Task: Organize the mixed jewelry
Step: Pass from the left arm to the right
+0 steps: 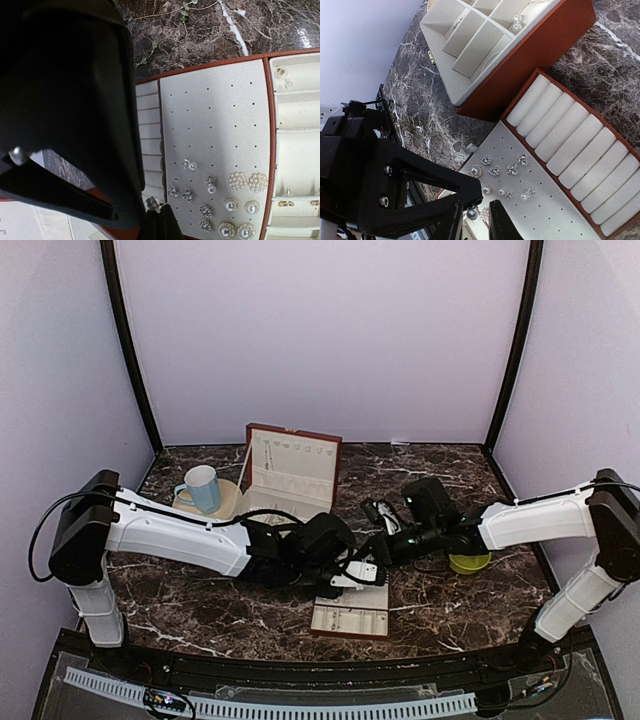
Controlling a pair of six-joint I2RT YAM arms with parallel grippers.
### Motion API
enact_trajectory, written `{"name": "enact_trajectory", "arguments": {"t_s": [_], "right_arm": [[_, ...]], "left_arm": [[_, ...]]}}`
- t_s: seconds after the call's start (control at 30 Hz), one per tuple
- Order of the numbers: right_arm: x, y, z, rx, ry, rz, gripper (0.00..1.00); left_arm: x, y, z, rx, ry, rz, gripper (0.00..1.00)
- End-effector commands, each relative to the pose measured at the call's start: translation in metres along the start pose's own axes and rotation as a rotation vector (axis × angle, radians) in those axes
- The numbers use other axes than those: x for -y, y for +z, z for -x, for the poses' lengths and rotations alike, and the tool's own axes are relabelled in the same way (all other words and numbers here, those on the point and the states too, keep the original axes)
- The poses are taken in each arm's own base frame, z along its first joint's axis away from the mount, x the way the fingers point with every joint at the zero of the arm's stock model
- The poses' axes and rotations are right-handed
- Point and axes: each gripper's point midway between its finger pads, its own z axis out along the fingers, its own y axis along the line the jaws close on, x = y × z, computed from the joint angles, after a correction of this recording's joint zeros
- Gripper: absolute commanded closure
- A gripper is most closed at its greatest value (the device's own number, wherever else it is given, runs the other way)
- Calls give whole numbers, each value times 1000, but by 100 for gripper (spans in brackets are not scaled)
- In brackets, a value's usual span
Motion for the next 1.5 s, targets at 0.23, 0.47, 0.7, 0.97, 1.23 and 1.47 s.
{"name": "enact_trajectory", "arguments": {"t_s": [0.23,0.47,0.7,0.97,1.23,1.47], "right_arm": [[-13,-2,0,6,-53,41,80],[-11,1,1,6,-59,31,79],[-11,5,-3,-10,-65,36,81],[-8,8,-9,-27,-67,27,83],[-8,9,-7,-23,-73,19,83],[-6,10,-7,-20,-79,4,82]], "left_arm": [[-4,-5,0,8,4,18,100],[-5,-6,1,12,3,18,100],[-5,-6,1,10,5,22,100],[-6,-6,0,7,7,25,100],[-6,-6,0,9,8,26,100],[-7,-7,1,13,7,27,100]]}}
